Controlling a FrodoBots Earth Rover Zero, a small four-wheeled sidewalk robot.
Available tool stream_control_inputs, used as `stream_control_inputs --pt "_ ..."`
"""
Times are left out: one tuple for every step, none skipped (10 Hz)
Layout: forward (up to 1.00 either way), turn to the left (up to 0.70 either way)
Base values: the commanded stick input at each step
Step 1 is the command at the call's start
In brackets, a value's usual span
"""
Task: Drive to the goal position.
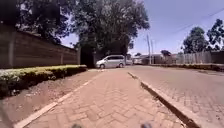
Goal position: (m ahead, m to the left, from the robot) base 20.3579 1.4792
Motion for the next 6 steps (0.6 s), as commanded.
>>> stream_control_inputs --pt "0.7 0.0" --pt "0.7 0.0" --pt "0.7 0.0" --pt "0.7 0.0" --pt "0.7 0.0" --pt "0.7 0.0"
